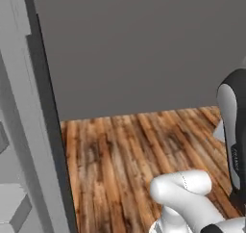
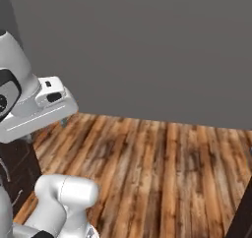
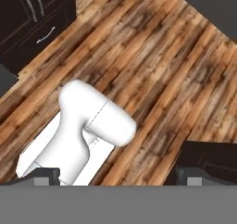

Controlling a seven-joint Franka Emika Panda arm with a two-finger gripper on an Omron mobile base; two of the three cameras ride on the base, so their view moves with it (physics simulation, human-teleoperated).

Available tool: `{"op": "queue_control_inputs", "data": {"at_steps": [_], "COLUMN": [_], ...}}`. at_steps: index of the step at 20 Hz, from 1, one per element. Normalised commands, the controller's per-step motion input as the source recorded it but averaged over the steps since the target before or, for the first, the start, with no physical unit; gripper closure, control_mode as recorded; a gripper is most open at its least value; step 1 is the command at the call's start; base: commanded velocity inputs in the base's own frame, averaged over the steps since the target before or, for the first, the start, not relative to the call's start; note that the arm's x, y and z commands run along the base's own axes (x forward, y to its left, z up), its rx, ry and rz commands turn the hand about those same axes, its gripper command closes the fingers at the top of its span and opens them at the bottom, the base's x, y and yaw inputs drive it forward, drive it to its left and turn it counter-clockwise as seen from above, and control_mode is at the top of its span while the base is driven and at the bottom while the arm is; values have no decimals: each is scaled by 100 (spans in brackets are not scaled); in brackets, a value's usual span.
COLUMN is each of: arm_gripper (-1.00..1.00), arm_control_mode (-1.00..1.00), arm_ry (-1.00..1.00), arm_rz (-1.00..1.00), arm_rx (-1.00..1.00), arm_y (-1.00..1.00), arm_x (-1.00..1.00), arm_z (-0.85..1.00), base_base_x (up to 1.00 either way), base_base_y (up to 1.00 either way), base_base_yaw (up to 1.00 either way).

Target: Place two dumplings into each of the tupperware containers and then place the containers in the fridge.

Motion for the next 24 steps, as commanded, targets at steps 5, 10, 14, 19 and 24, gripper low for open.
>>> {"op": "queue_control_inputs", "data": {"at_steps": [5, 10, 14, 19, 24], "arm_gripper": [-100, -100, -100, -100, -100], "arm_control_mode": [100, 100, 100, 100, 100], "arm_ry": [0, 0, 0, 0, 0], "arm_rz": [0, 0, 0, 0, 0], "arm_rx": [0, 0, 0, 0, 0], "arm_y": [0, 0, 0, 0, 0], "arm_x": [0, 0, 0, 0, 0], "arm_z": [0, 0, 0, 0, 0], "base_base_x": [0, 22, 53, 95, 97], "base_base_y": [11, 38, 60, 91, 100], "base_base_yaw": [-92, -85, -77, -58, -36]}}
